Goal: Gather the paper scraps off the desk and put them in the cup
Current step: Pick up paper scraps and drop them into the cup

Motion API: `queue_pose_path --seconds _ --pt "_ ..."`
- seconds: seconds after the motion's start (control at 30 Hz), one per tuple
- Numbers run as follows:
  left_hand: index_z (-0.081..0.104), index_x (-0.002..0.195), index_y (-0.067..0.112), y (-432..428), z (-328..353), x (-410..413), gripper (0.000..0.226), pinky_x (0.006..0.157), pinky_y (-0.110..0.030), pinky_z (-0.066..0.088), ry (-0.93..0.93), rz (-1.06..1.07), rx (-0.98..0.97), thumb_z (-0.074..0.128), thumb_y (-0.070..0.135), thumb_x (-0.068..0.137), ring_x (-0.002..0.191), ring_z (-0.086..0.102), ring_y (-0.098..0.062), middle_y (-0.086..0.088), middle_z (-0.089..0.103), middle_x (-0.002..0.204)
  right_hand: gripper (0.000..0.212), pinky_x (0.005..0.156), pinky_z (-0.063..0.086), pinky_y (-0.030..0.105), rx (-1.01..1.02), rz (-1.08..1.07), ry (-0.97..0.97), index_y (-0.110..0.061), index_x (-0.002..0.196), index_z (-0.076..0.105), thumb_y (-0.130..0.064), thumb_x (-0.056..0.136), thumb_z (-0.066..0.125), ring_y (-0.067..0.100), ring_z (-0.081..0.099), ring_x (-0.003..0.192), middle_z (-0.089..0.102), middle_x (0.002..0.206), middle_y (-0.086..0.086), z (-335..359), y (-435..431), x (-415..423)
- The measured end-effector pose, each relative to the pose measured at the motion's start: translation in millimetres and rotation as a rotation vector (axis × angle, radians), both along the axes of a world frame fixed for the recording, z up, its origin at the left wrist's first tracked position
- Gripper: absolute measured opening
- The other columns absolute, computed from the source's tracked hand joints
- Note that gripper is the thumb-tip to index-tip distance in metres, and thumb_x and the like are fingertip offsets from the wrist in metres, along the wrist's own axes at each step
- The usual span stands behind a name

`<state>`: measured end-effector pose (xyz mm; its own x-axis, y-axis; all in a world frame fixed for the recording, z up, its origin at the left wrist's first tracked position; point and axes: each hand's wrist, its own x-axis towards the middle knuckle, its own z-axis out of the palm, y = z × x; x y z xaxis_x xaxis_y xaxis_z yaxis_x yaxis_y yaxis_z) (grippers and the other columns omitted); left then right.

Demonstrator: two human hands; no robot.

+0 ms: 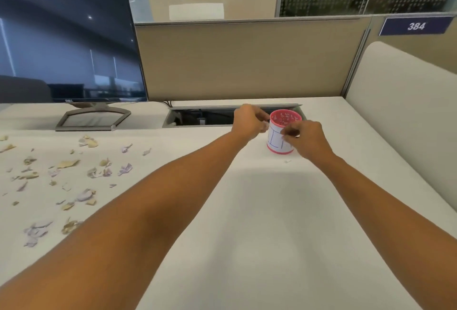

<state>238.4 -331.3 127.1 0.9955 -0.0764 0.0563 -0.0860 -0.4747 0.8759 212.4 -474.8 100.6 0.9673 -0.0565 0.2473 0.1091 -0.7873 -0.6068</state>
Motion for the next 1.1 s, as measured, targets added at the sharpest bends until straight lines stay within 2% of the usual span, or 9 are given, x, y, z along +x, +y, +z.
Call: queue_pose_path --seconds 0.1,0.27,0.37,0.5,0.7,0.9,1.1 --pt "0.066 0.104 -0.006 -22 7 22 0.025 0.092 -0.039 0.054 -0.014 0.002 -0.016 0.067 -0.005 0.079 0.097 0.066 -0.032 -0.024 0.067 0.105 0.021 0.091 0.044 0.026 0.041 -0.099 -0.055 -0.003 0.104 0.069 -0.010 0.084 0.065 0.028 0.063 0.100 0.069 0.109 0.015 5 -7 22" --pt "0.064 0.109 -0.006 -44 8 50 0.026 0.095 -0.038 0.052 0.007 0.031 -0.070 0.061 -0.005 0.084 0.103 0.063 -0.032 -0.023 0.065 0.111 0.021 0.089 0.043 0.024 0.098 -0.165 -0.075 -0.003 0.104 0.069 -0.009 0.085 0.064 0.026 0.063 0.099 0.069 0.108 0.016 6 -10 51" --pt "0.063 0.110 -0.006 -51 4 61 0.025 0.098 -0.041 0.050 0.039 0.046 -0.084 0.057 -0.004 0.087 0.108 0.060 -0.033 -0.022 0.063 0.116 0.020 0.095 0.046 0.030 0.089 -0.158 -0.073 -0.004 0.105 0.069 -0.010 0.087 0.061 0.027 0.062 0.102 0.069 0.109 0.015 6 -8 64" --pt "0.063 0.112 -0.004 -54 -1 65 0.024 0.101 -0.043 0.047 0.069 0.051 -0.088 0.054 0.003 0.091 0.113 0.057 -0.033 -0.020 0.061 0.120 0.025 0.097 0.045 0.032 0.073 -0.157 -0.062 -0.004 0.111 0.067 -0.012 0.090 0.057 0.028 0.061 0.108 0.067 0.114 0.015 7 -7 74" --pt "0.063 0.113 -0.002 -51 -2 59 0.025 0.100 -0.044 0.048 0.063 0.058 -0.103 0.052 0.007 0.092 0.114 0.057 -0.032 -0.019 0.062 0.120 0.024 0.098 0.045 0.033 0.113 -0.164 -0.100 -0.003 0.110 0.067 -0.012 0.090 0.057 0.029 0.062 0.107 0.068 0.112 0.016 5 -8 74" --pt "0.065 0.110 -0.003 -32 -13 38 0.023 0.097 -0.044 0.050 0.005 0.063 -0.086 0.055 0.002 0.090 0.106 0.062 -0.032 -0.020 0.066 0.113 0.018 0.080 0.043 0.019 0.174 -0.124 -0.199 -0.004 0.101 0.070 -0.009 0.087 0.059 0.025 0.065 0.095 0.070 0.103 0.015 0 1 48" --pt "0.066 0.112 0.004 2 -42 -12 0.024 0.097 -0.034 0.049 -0.021 0.096 0.022 0.055 0.009 0.091 0.105 0.063 -0.027 -0.014 0.067 0.115 0.017 0.081 0.042 0.020 0.240 -0.050 -0.185 -0.005 0.101 0.070 -0.008 0.086 0.062 0.019 0.062 0.088 0.071 0.102 0.012 -18 39 -2"
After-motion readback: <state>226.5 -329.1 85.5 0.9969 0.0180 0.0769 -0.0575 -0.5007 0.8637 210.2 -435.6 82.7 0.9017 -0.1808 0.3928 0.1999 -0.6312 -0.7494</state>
